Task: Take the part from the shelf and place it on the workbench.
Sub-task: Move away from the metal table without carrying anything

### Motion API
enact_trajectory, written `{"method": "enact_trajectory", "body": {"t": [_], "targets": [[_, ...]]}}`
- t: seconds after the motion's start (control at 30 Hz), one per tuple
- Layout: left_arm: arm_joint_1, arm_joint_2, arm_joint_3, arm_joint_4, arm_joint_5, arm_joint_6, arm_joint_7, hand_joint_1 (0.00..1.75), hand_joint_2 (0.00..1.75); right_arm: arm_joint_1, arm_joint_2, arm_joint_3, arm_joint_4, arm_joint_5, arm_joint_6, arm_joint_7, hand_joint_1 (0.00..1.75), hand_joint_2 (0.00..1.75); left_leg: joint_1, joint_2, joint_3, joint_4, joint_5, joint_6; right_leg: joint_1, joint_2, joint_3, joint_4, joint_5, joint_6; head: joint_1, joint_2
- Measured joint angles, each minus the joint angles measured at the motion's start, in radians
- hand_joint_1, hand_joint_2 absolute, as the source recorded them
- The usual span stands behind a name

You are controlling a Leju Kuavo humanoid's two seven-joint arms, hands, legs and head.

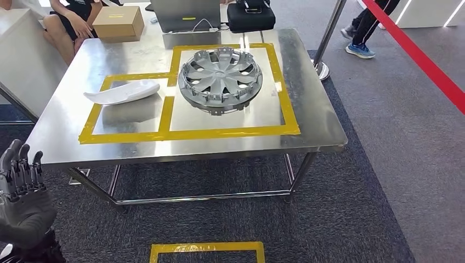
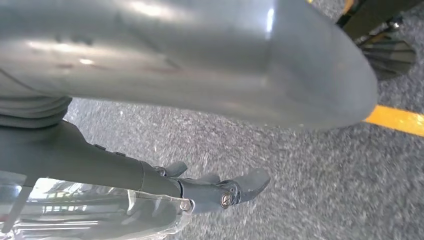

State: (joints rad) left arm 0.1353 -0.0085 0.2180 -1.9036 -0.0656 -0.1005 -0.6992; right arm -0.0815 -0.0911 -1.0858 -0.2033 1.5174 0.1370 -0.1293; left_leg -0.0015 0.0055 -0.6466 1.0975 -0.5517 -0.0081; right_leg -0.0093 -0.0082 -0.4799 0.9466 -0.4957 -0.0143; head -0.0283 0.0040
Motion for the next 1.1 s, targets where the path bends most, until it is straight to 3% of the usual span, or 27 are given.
{"method": "enact_trajectory", "body": {"t": [0.03,0.07,0.1,0.13,0.2,0.27,0.33,0.4,0.43,0.5,0.53,0.57,0.6,0.63,0.67,0.73,0.8,0.83,0.9,0.93,1.0,1.07,1.1], "targets": [[0.008,-0.003,0.004,0.005,0.003,-0.004,0.001,0.0,0.0,0.0,0.002,0.0,0.0,-0.002,0.0,0.001,0.0,0.0,0.002,0.0,-0.018,0.068,-0.043,-0.004,0.0,-0.001,-0.014,0.003,0.009,-0.001,-0.001,0.0],[0.016,-0.007,0.009,0.012,0.006,-0.01,0.003,0.0,0.0,0.001,0.003,0.0,0.0,-0.006,0.0,0.003,0.0,0.0,0.004,0.0,-0.03,0.126,-0.066,-0.006,0.0,-0.001,-0.029,0.006,0.018,-0.001,-0.002,0.0],[0.024,-0.01,0.014,0.023,0.005,-0.018,0.004,0.0,0.0,0.001,0.004,0.0,0.0,-0.011,0.0,0.005,0.0,0.0,0.006,0.0,-0.029,0.16,-0.067,-0.008,0.0,-0.002,-0.045,0.011,0.027,0.001,-0.002,0.0],[0.031,-0.014,0.019,0.036,0.001,-0.027,0.005,0.0,0.0,0.001,0.004,0.0,0.0,-0.016,0.0,0.006,0.0,0.0,0.008,0.0,-0.011,0.158,-0.047,-0.009,-0.001,-0.003,-0.061,0.017,0.034,0.003,-0.002,0.0],[0.039,-0.023,0.032,0.077,-0.018,-0.049,0.004,0.0,0.0,0.001,0.007,0.0,0.0,-0.024,0.0,0.008,0.0,0.0,0.013,0.0,0.076,0.056,0.005,-0.009,-0.003,-0.004,-0.09,0.03,0.048,0.011,-0.002,0.0],[0.04,-0.033,0.044,0.131,-0.044,-0.07,0.006,0.0,0.0,0.001,0.01,0.0,0.0,-0.029,0.001,0.008,0.0,0.0,0.013,-0.002,0.171,-0.083,0.01,-0.008,-0.002,-0.004,-0.109,0.042,0.06,0.022,-0.002,0.0],[0.038,-0.041,0.056,0.204,-0.082,-0.081,0.009,0.0,0.0,0.0,0.013,0.0,-0.001,-0.033,0.002,0.008,0.0,0.0,0.007,-0.005,0.202,-0.14,-0.004,0.001,-0.001,-0.004,-0.117,0.044,0.075,0.034,-0.002,0.0],[0.036,-0.049,0.067,0.274,-0.114,-0.085,0.008,0.0,0.0,0.002,0.017,0.0,0.0,-0.036,0.002,0.008,0.0,0.0,0.006,-0.002,0.186,-0.14,0.007,0.019,-0.004,-0.004,-0.123,0.044,0.082,0.046,-0.002,0.0],[0.033,-0.053,0.071,0.302,-0.125,-0.085,0.007,0.0,0.0,0.003,0.019,0.0,0.0,-0.036,0.003,0.009,0.0,0.0,0.007,0.0,0.174,-0.14,0.016,0.03,-0.006,-0.002,-0.131,0.059,0.062,0.051,0.0,0.0],[0.02,-0.058,0.08,0.368,-0.157,-0.08,0.008,0.0,0.0,0.006,0.023,0.0,0.0,-0.037,0.006,0.01,0.0,0.0,0.007,0.003,0.146,-0.141,0.039,0.048,-0.007,0.001,-0.159,0.145,-0.031,0.057,0.004,0.0],[0.01,-0.06,0.087,0.418,-0.185,-0.073,0.011,0.0,0.0,0.007,0.025,0.0,0.0,-0.038,0.008,0.01,0.0,0.0,0.005,0.003,0.131,-0.141,0.051,0.053,-0.007,0.002,-0.175,0.212,-0.084,0.059,0.006,0.0],[-0.002,-0.059,0.096,0.486,-0.22,-0.063,0.015,0.0,0.0,0.007,0.028,0.0,0.0,-0.039,0.011,0.009,0.0,0.0,0.003,0.003,0.117,-0.14,0.063,0.055,-0.007,0.002,-0.186,0.279,-0.12,0.059,0.007,0.0],[-0.017,-0.057,0.106,0.567,-0.262,-0.047,0.019,0.0,0.0,0.007,0.031,0.0,0.0,-0.039,0.015,0.008,0.0,0.0,0.001,0.004,0.104,-0.139,0.076,0.055,-0.006,0.003,-0.188,0.329,-0.13,0.058,0.007,0.0],[-0.034,-0.052,0.114,0.662,-0.308,-0.024,0.024,0.0,0.0,0.007,0.035,0.0,0.0,-0.039,0.019,0.008,0.0,0.0,-0.001,0.005,0.09,-0.138,0.088,0.055,-0.006,0.003,-0.175,0.348,-0.115,0.055,0.007,0.0],[-0.054,-0.044,0.121,0.763,-0.355,0.003,0.031,0.0,0.0,0.007,0.039,0.0,0.0,-0.039,0.023,0.008,0.0,0.0,-0.003,0.005,0.078,-0.137,0.099,0.054,-0.006,0.003,-0.146,0.332,-0.084,0.05,0.007,0.0],[-0.098,-0.023,0.128,0.987,-0.443,0.059,0.069,0.0,0.0,0.006,0.047,0.0,0.0,-0.038,0.031,0.006,0.0,0.0,-0.007,0.005,0.056,-0.135,0.119,0.049,-0.002,0.005,-0.04,0.198,-0.037,0.037,0.007,0.0],[-0.13,-0.001,0.131,1.188,-0.497,0.086,0.135,0.0,0.0,0.003,0.055,0.0,0.0,-0.038,0.036,0.002,0.0,0.0,-0.01,0.008,0.044,-0.132,0.137,0.04,0.003,0.008,0.06,0.043,-0.045,0.028,0.006,0.0],[-0.138,0.008,0.131,1.268,-0.51,0.088,0.171,0.0,0.0,0.003,0.06,0.0,0.0,-0.037,0.038,0.001,0.0,0.0,-0.01,0.01,0.04,-0.131,0.146,0.034,0.007,0.008,0.082,0.001,-0.056,0.025,0.005,0.0],[-0.146,0.022,0.135,1.398,-0.511,0.072,0.25,0.0,0.0,0.006,0.07,0.0,0.0,-0.034,0.045,-0.001,0.0,0.0,-0.007,0.012,0.032,-0.129,0.159,0.023,0.008,0.007,0.074,-0.013,-0.052,0.016,0.005,0.0],[-0.146,0.026,0.14,1.45,-0.507,0.061,0.3,0.0,0.0,0.007,0.075,0.001,0.001,-0.032,0.049,-0.001,0.0,0.0,-0.005,0.009,0.025,-0.12,0.146,0.016,0.007,0.005,0.062,-0.011,-0.043,0.008,0.005,0.0],[-0.146,0.031,0.151,1.531,-0.499,0.047,0.389,0.0,0.0,0.009,0.085,0.002,0.002,-0.028,0.055,-0.001,0.0,0.0,-0.001,0.001,0.001,-0.053,0.06,0.003,0.004,0.0,0.035,-0.01,-0.019,-0.006,0.002,0.0],[-0.148,0.031,0.162,1.584,-0.493,0.042,0.436,0.0,0.0,0.008,0.091,0.006,0.002,-0.025,0.059,-0.001,0.0,0.0,0.002,-0.002,-0.027,0.072,-0.043,-0.006,0.004,-0.004,0.001,-0.005,0.005,-0.01,-0.001,0.0],[-0.151,0.031,0.167,1.603,-0.49,0.039,0.447,0.0,0.0,0.008,0.094,0.008,0.002,-0.023,0.061,-0.001,0.0,0.0,0.004,-0.002,-0.033,0.131,-0.062,-0.009,0.004,-0.007,-0.017,-0.001,0.018,-0.009,-0.001,0.0]]}}
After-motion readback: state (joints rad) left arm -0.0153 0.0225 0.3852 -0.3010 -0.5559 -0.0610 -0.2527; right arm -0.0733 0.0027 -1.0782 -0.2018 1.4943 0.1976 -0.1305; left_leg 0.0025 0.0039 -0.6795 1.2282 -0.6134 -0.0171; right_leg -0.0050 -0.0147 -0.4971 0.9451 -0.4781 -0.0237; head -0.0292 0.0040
